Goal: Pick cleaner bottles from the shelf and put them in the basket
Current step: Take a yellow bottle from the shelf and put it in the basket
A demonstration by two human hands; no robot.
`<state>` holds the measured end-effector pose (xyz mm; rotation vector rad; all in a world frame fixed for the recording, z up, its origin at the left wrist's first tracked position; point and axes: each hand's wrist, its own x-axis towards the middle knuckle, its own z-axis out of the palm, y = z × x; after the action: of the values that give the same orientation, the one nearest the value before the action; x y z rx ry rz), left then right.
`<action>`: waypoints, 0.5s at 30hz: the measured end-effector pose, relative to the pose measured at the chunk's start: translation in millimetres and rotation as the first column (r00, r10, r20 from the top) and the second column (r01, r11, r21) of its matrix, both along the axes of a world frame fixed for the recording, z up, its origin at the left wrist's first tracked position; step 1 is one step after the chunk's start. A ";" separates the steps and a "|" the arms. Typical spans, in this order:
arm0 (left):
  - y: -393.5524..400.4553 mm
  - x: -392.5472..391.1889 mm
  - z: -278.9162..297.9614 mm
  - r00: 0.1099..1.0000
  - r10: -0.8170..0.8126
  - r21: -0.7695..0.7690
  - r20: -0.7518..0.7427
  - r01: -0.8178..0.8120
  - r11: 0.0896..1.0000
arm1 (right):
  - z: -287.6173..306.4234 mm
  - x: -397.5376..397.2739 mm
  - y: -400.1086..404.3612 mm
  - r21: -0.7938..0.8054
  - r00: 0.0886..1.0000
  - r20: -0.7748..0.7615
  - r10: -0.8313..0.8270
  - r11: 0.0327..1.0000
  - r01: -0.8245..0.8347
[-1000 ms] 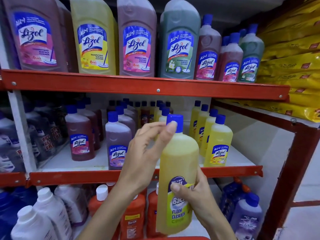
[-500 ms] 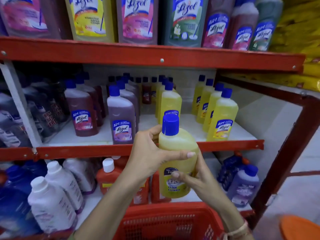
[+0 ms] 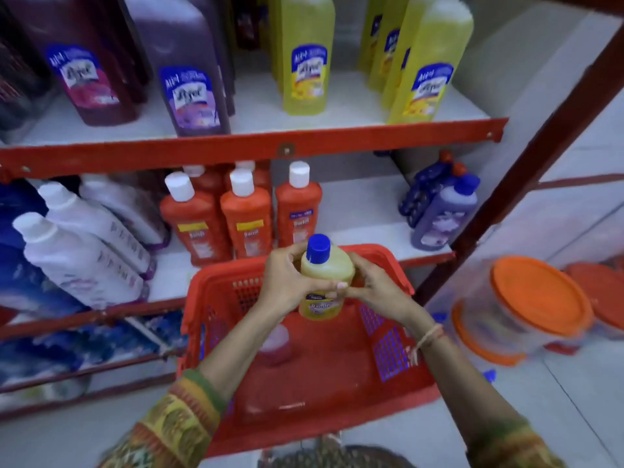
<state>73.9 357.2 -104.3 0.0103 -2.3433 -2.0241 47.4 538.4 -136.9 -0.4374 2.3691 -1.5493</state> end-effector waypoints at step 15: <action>13.9 43.7 -148.4 0.948 0.042 -0.067 0.317 -0.022 0.998 | -128.7 30.5 -4.8 0.387 0.986 0.162 -0.036 0.922 -0.030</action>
<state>117.7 371.0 -252.7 0.4001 -2.5671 -2.0666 77.9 533.6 -265.5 -0.2047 2.4591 -1.0279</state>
